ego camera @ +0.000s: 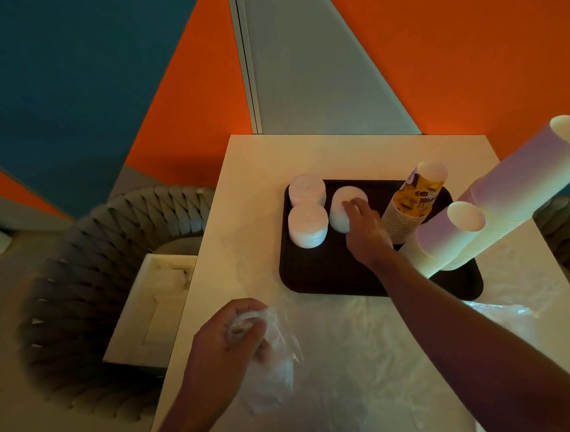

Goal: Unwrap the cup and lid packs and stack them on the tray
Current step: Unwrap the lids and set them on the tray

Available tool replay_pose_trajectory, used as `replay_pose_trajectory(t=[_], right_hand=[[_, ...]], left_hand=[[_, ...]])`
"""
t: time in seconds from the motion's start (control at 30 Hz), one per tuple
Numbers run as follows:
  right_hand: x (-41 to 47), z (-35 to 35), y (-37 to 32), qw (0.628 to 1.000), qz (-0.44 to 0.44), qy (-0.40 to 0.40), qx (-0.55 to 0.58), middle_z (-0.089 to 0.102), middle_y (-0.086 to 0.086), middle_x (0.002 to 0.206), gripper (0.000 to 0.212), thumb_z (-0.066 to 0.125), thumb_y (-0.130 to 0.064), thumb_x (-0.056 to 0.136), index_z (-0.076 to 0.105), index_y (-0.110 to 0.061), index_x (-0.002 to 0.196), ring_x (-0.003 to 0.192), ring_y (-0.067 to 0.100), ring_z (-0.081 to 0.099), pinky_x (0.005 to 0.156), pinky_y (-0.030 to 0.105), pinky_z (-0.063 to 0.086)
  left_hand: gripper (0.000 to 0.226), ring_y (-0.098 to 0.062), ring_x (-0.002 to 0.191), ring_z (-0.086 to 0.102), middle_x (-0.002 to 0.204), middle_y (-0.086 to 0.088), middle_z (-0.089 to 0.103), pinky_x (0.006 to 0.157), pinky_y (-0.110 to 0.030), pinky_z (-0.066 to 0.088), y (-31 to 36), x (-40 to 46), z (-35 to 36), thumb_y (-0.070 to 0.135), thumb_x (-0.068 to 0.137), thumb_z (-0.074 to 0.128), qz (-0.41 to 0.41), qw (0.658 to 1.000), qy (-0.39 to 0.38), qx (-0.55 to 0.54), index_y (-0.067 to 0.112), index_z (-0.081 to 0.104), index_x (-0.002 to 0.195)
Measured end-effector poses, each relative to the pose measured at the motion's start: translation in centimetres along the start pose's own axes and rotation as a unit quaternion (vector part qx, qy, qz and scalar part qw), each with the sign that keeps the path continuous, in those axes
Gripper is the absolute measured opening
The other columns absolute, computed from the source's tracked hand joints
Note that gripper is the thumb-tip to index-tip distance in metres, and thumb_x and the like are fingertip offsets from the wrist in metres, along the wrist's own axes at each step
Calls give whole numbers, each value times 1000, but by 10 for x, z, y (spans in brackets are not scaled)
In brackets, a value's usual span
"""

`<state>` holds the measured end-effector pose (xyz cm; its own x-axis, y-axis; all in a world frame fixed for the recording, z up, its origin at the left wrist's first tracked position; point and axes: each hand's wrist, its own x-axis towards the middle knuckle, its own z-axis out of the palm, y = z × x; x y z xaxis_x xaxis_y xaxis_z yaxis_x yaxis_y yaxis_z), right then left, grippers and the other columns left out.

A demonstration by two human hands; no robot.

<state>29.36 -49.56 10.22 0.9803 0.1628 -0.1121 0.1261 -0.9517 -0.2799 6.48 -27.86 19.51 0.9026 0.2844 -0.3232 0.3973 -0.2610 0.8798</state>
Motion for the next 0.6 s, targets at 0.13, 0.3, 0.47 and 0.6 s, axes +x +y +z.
replay_pose_trajectory(t=[0.13,0.3,0.47,0.6], right_hand=[[32,-8,0,999,-13,-5,-37,26,9,162,76,65,-6,91,27,-15,157,132,40,42,106,51,43],[56,-13,-2,999,-3,-27,-36,25,6,163,79,67,-6,89,27,-17,157,136,40,36,110,54,35],[63,-13,-1,998,1,-38,-43,23,4,165,83,68,-7,88,25,-19,158,139,41,33,112,55,33],[66,-13,1,998,4,-41,-43,22,3,166,84,68,-7,88,25,-21,159,141,41,31,113,57,30]], left_hand=[[19,-19,72,73,81,5,74,75,-38,60,-7,7,-6,10,92,68,0,1000,6,11,28,71,97],[19,-14,75,73,81,9,74,76,-35,59,-10,14,-11,11,92,69,-1,1000,11,28,29,71,97],[18,-16,73,73,81,4,75,80,-41,59,-10,17,-12,11,92,69,-4,1000,8,15,29,71,98],[25,-20,69,73,79,1,75,77,-43,60,-8,17,-12,8,91,68,-17,1000,7,-5,33,72,92]])
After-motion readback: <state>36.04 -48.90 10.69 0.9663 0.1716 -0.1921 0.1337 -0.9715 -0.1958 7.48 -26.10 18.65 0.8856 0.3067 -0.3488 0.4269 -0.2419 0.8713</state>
